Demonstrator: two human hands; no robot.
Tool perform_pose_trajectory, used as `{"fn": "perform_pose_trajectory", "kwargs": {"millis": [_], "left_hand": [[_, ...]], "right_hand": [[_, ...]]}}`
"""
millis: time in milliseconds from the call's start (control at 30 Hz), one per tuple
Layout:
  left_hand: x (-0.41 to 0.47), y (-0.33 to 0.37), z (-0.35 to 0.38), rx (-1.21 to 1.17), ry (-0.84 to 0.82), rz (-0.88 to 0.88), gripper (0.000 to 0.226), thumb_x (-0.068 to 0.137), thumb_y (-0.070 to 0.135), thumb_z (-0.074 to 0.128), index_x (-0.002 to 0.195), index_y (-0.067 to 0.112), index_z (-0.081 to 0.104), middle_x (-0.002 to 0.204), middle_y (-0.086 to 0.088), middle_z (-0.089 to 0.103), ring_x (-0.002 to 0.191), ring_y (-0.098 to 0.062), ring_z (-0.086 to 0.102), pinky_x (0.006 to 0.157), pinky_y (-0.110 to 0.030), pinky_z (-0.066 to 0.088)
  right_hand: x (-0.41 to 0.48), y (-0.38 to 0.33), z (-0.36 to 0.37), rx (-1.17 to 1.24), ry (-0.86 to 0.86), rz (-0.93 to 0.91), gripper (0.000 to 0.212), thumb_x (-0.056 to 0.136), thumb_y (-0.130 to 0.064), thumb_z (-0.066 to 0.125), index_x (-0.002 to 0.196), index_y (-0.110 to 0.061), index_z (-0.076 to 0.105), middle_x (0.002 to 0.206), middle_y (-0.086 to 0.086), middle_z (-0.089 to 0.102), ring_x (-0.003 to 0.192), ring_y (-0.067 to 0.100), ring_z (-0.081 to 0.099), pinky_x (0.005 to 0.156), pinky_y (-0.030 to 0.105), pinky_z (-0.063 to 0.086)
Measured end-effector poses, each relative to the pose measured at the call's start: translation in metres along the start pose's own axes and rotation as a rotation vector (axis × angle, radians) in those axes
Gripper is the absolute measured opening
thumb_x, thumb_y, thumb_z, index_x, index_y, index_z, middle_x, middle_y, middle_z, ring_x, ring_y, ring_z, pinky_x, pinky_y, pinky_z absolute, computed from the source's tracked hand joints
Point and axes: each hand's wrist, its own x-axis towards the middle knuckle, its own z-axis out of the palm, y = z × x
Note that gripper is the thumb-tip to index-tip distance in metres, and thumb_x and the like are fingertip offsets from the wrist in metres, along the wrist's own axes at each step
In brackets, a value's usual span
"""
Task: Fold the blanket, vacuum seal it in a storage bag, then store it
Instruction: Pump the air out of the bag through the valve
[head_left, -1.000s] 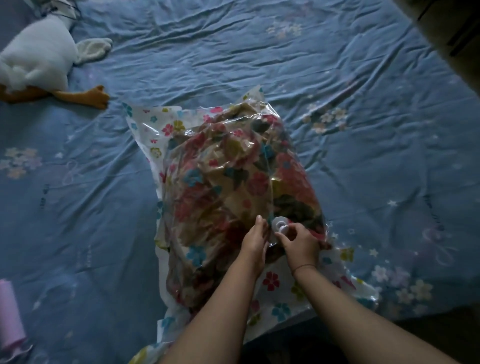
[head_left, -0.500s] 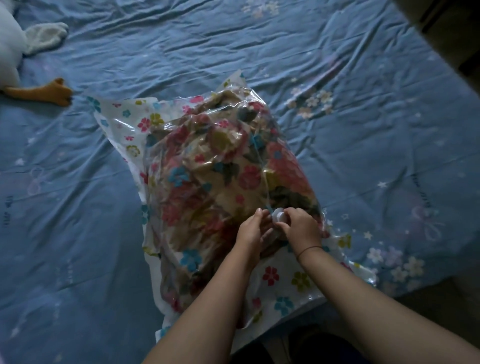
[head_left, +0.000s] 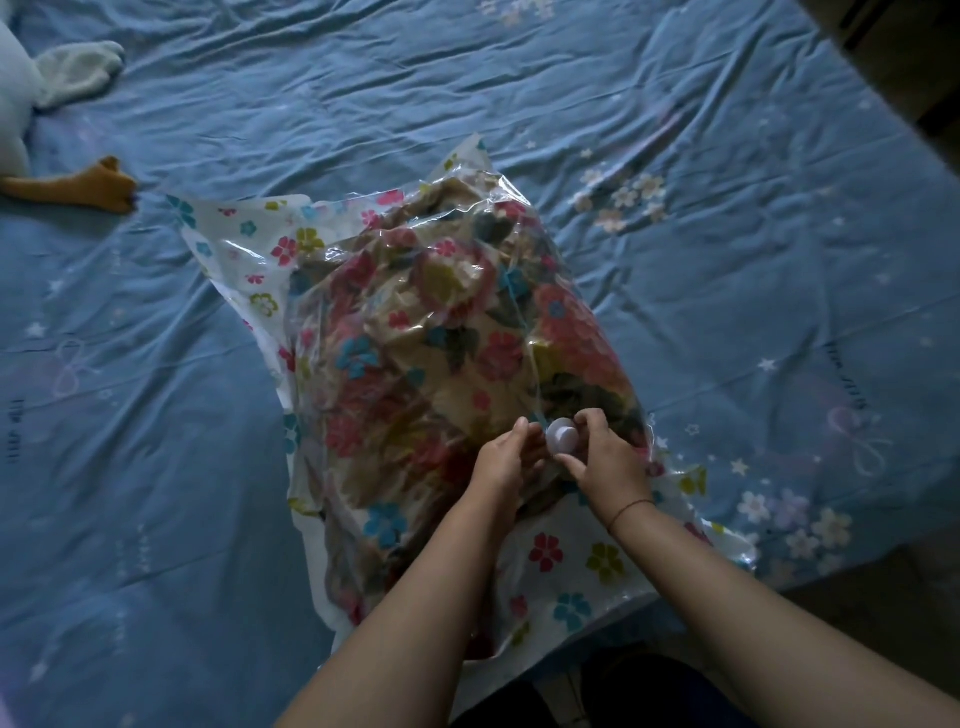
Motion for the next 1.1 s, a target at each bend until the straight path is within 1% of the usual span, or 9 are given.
{"fn": "perform_pose_trajectory", "kwargs": {"millis": [133,267,367,433,533,633,733,933,1100], "left_hand": [[0.001,0.001,0.003,0.056,-0.007,0.015,0.033,0.102,0.033,0.045,0.111,0.009,0.066,0.100,-0.005,0.072,0.093,-0.016,0.067,0.076,-0.024,0.053],[0.003,0.000,0.003,0.086,0.001,0.025,0.025,0.101,0.031,0.050,0.097,0.015,0.069,0.096,-0.006,0.074,0.094,-0.019,0.069,0.080,-0.029,0.056],[0.008,-0.001,0.003,0.156,0.049,0.040,0.019,0.095,0.025,0.061,0.102,0.012,0.072,0.095,-0.008,0.075,0.093,-0.025,0.071,0.085,-0.037,0.059],[0.012,0.001,0.003,0.197,0.077,0.062,0.020,0.091,0.020,0.067,0.107,0.009,0.072,0.095,-0.008,0.075,0.090,-0.022,0.072,0.075,-0.031,0.060],[0.015,0.005,0.005,0.249,0.103,0.071,0.010,0.088,0.015,0.070,0.097,0.011,0.073,0.094,-0.006,0.074,0.085,-0.017,0.071,0.058,-0.018,0.054],[0.017,0.005,0.006,0.302,0.110,0.073,0.005,0.087,0.016,0.072,0.092,0.015,0.073,0.094,-0.005,0.073,0.087,-0.017,0.070,0.060,-0.020,0.054],[0.020,0.004,0.004,0.284,0.101,0.061,0.006,0.087,0.015,0.072,0.092,0.012,0.073,0.094,-0.007,0.073,0.087,-0.021,0.071,0.063,-0.023,0.056],[0.024,0.001,-0.003,0.216,0.056,0.026,0.003,0.087,0.013,0.071,0.090,0.014,0.073,0.095,-0.010,0.074,0.086,-0.021,0.072,0.074,-0.029,0.059],[0.027,0.003,-0.004,0.249,0.040,0.021,0.005,0.089,0.014,0.070,0.093,0.013,0.072,0.096,-0.010,0.074,0.087,-0.021,0.072,0.072,-0.028,0.059]], "right_hand": [[0.000,-0.002,0.004,-0.001,0.027,0.037,0.020,0.091,-0.021,0.060,0.103,-0.008,0.049,0.099,0.012,0.064,0.091,0.028,0.061,0.065,0.032,0.043],[-0.002,-0.005,0.010,0.011,0.049,0.052,0.019,0.094,-0.024,0.056,0.099,-0.009,0.047,0.093,0.011,0.063,0.086,0.028,0.060,0.060,0.028,0.034],[0.000,-0.005,0.011,0.066,0.031,0.096,0.021,0.093,-0.026,0.057,0.098,-0.009,0.047,0.089,0.009,0.061,0.083,0.026,0.059,0.063,0.030,0.038],[0.003,-0.004,0.011,0.095,0.014,0.122,0.022,0.093,-0.028,0.058,0.097,-0.009,0.049,0.085,0.004,0.058,0.078,0.021,0.056,0.063,0.029,0.039],[0.006,-0.004,0.011,0.177,0.029,0.180,0.023,0.092,-0.031,0.058,0.095,-0.009,0.053,0.083,0.001,0.058,0.078,0.017,0.055,0.064,0.028,0.041],[0.012,-0.001,0.017,0.353,0.039,0.335,0.025,0.090,-0.033,0.060,0.088,-0.009,0.056,0.078,0.001,0.061,0.078,0.020,0.060,0.067,0.030,0.048],[0.016,0.001,0.020,0.538,0.007,0.461,0.031,0.085,-0.036,0.065,0.081,-0.005,0.066,0.076,0.008,0.069,0.076,0.025,0.068,0.074,0.042,0.058],[0.004,0.001,0.010,0.172,0.110,0.134,0.026,0.084,-0.028,0.070,0.101,-0.012,0.057,0.089,0.000,0.063,0.082,0.016,0.059,0.072,0.031,0.051],[0.009,0.001,0.011,0.195,0.067,0.170,0.019,0.085,-0.026,0.068,0.095,-0.012,0.061,0.086,-0.002,0.061,0.080,0.014,0.056,0.068,0.026,0.043]]}}
